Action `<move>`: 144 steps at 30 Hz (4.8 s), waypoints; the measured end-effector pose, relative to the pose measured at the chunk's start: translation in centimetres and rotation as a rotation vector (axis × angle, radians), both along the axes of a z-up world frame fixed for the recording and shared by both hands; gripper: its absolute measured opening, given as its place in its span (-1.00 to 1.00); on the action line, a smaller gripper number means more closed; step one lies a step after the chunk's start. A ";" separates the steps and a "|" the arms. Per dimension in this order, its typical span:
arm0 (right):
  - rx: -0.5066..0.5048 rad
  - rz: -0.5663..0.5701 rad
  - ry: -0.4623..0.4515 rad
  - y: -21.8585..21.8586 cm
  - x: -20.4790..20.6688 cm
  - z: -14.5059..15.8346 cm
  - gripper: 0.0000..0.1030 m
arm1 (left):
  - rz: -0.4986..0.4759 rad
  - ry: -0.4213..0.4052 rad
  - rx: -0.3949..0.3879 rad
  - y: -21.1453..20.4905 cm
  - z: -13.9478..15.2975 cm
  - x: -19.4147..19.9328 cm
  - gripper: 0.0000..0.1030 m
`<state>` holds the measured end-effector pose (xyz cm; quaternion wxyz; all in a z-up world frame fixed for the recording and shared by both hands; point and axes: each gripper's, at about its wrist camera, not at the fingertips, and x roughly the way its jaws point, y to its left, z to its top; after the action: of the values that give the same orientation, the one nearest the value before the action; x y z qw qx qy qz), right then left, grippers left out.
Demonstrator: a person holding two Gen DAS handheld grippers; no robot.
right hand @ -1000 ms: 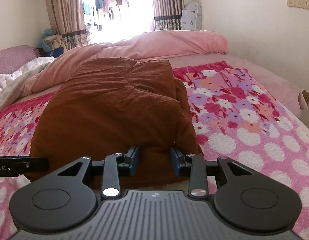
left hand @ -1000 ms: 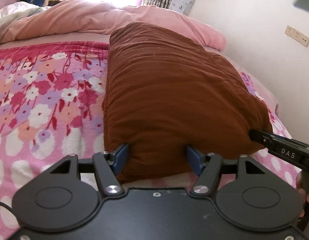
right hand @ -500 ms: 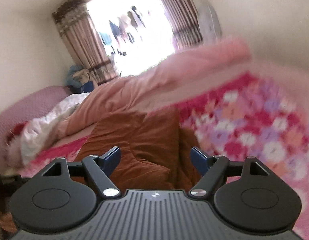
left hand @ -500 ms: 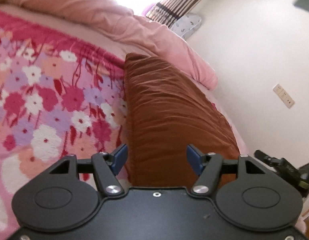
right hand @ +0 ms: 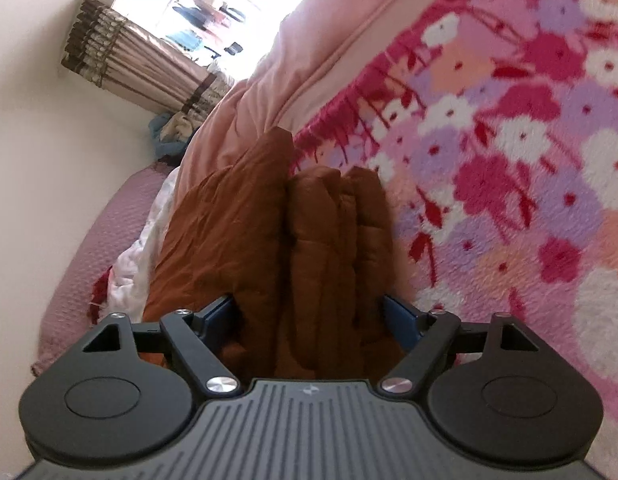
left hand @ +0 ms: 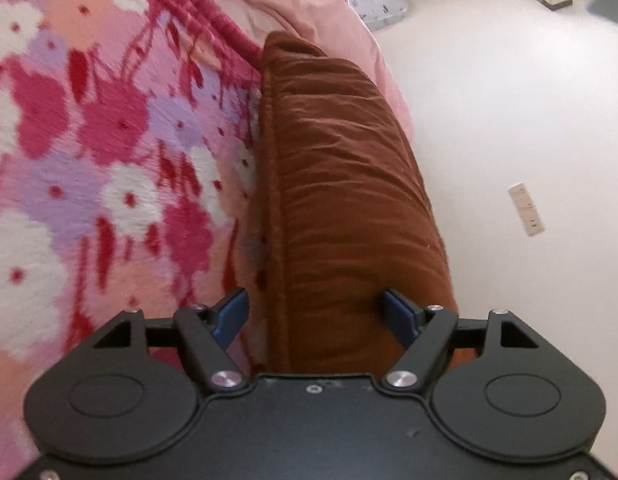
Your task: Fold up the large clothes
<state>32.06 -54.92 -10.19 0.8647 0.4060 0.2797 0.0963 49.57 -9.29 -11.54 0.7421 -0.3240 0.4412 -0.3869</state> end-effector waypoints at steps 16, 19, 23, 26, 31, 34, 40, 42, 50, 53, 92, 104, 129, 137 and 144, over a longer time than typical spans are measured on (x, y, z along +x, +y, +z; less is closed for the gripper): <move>0.069 0.125 -0.021 0.4 4.0 -0.4 0.99 | -0.102 0.041 -0.072 -4.3 -0.6 3.7 0.82; 0.051 0.120 -0.024 0.9 4.1 -0.3 1.00 | -0.100 0.032 -0.045 -5.1 -0.3 4.0 0.83; 0.051 0.094 -0.019 1.1 3.7 -0.5 0.59 | -0.082 0.032 -0.041 -5.4 -0.2 3.5 0.71; 0.080 0.082 -0.026 1.1 3.2 -0.5 0.11 | -0.083 -0.009 -0.027 -5.7 1.0 2.7 0.68; 0.094 0.069 -0.063 2.1 2.1 1.0 -0.16 | -0.097 -0.076 -0.018 -5.2 4.2 1.6 0.66; 0.113 0.080 -0.084 3.4 2.3 2.2 -0.17 | -0.072 -0.123 -0.017 -3.2 6.2 1.3 0.66; 0.111 0.150 -0.156 8.7 4.5 5.4 -0.17 | 0.005 -0.149 -0.014 3.4 8.4 1.9 0.67; 0.099 0.176 -0.163 10.8 5.7 5.8 -0.17 | 0.034 -0.151 -0.004 5.8 8.5 1.9 0.68; 0.086 0.236 -0.090 16.2 10.5 3.4 -0.16 | 0.087 -0.074 0.029 11.0 4.1 3.4 0.68; 0.048 0.204 -0.044 16.7 11.3 1.7 -0.13 | 0.100 -0.031 0.024 11.8 1.4 4.5 0.70; -0.787 -0.111 -0.091 31.8 -1.3 6.2 -0.27 | 0.269 -0.431 0.534 5.0 4.1 -12.6 0.73; -0.797 -0.125 -0.132 32.4 -1.6 8.8 -0.27 | 0.296 -0.532 0.554 4.8 9.1 -11.1 0.73; -0.805 -0.111 -0.044 31.5 6.3 6.3 -0.26 | 0.309 -0.484 0.685 2.6 7.1 -4.5 0.80; -0.825 -0.174 -0.122 32.8 -2.4 10.7 0.44 | 0.376 -0.532 0.738 4.8 11.3 -14.4 0.77; -0.889 -0.193 -0.107 34.9 -13.4 11.1 0.59 | 0.427 -0.489 0.775 7.5 11.8 -26.0 0.77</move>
<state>18.61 -20.00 0.87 0.9732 0.0143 0.2098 -0.0930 23.58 -1.79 0.22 0.9520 -0.0075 0.2895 -0.0989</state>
